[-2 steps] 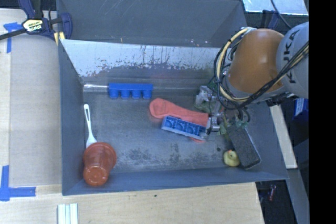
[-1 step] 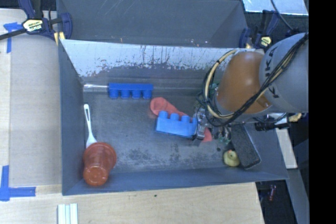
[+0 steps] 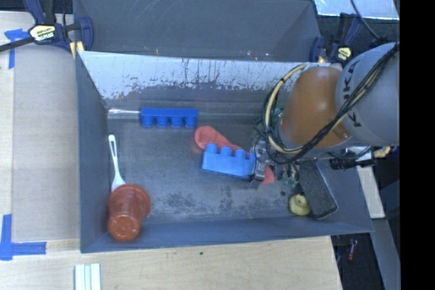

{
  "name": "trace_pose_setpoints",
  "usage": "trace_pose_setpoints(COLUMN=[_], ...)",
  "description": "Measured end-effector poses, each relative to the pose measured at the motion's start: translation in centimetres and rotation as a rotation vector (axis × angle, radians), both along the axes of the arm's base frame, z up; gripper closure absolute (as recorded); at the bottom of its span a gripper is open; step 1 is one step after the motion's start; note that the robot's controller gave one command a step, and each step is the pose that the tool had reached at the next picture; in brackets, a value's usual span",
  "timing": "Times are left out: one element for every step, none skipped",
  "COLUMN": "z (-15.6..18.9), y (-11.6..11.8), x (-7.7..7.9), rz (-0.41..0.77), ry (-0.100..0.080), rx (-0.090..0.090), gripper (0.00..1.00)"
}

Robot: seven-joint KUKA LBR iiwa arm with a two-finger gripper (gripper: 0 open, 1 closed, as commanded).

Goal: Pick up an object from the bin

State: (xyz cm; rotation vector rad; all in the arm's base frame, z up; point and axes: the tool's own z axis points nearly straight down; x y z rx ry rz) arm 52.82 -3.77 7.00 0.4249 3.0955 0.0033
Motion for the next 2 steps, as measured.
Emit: trace_pose_setpoints(z=[7.2,11.5], y=[-0.1,0.9], x=[-0.1,-1.8], rz=[0.006,0.135], ry=[0.003,0.007], rx=[0.000,-0.001], gripper=[1.00,1.00])
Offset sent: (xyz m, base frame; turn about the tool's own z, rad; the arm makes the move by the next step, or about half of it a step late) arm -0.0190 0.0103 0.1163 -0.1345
